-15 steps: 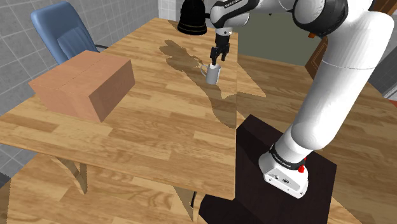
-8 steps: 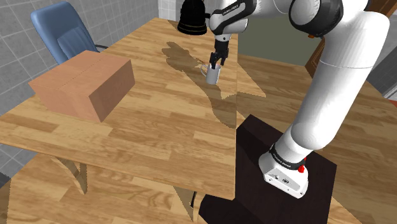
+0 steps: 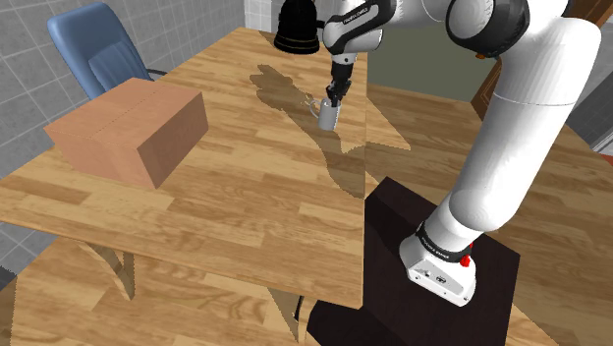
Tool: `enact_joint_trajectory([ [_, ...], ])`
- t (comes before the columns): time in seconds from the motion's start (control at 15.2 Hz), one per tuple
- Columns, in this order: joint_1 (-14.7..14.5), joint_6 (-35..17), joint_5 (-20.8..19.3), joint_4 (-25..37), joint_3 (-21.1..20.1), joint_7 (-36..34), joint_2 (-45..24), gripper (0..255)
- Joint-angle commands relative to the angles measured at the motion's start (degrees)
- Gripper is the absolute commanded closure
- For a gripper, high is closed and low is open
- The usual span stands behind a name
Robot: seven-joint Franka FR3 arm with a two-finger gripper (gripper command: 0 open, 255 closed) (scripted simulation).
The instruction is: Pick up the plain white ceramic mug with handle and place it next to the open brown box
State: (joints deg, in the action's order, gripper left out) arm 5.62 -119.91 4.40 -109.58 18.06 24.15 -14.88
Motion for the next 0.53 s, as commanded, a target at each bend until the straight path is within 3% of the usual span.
enact_joint_trajectory([
  [0.0, 0.0, 0.0, 0.0, 0.0, 0.0, 0.0, 0.0, 255],
  [0.46, 0.0, 0.7, -0.1, 0.3, 0.0, -0.1, 0.4, 255],
])
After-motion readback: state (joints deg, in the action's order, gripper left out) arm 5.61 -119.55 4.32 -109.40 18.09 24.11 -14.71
